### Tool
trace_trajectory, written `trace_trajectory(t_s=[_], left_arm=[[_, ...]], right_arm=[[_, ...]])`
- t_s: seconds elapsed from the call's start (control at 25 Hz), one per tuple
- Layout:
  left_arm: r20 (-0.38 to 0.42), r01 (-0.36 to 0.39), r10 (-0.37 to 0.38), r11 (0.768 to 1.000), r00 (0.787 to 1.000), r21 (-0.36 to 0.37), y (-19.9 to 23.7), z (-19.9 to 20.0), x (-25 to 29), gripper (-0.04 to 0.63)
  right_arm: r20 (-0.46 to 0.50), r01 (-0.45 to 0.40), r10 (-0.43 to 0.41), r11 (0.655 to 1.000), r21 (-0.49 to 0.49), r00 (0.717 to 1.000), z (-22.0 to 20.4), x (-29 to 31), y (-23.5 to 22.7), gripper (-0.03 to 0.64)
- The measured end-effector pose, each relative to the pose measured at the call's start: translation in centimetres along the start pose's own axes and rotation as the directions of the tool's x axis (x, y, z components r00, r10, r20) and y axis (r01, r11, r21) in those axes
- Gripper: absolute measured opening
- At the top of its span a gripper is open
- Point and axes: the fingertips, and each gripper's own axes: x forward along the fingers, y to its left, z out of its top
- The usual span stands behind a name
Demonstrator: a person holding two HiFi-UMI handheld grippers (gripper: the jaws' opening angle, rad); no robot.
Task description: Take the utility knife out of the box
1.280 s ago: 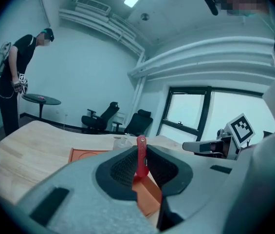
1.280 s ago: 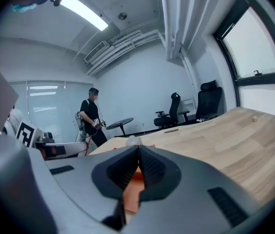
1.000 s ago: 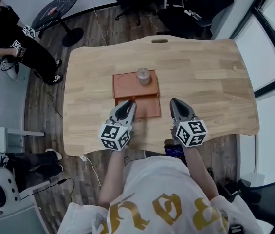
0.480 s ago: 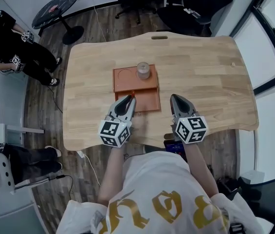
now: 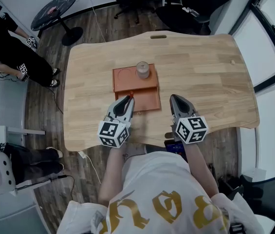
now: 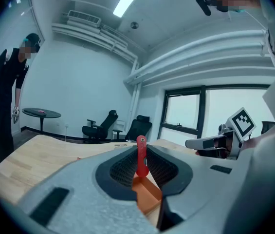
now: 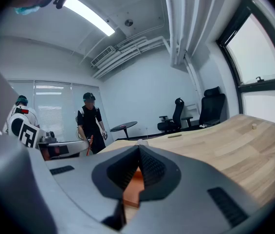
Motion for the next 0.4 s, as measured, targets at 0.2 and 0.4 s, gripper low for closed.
trace_trajectory(t_s=[0.2, 0.4], left_arm=[[-0.003, -0.006, 0.006, 1.0, 1.0, -0.01, 0.52, -0.33, -0.45, 0.057], [-0.003, -0.014, 0.014, 1.0, 1.0, -0.017, 0.84, -0.24, -0.68, 0.057]], right_arm=[[-0.001, 0.008, -0.008, 1.0, -0.009, 1.0, -0.09, 0.04, 0.3, 0.011], [-0.005, 0.001, -0.001, 1.0, -0.017, 1.0, 0.05, 0.01, 0.68, 0.011]])
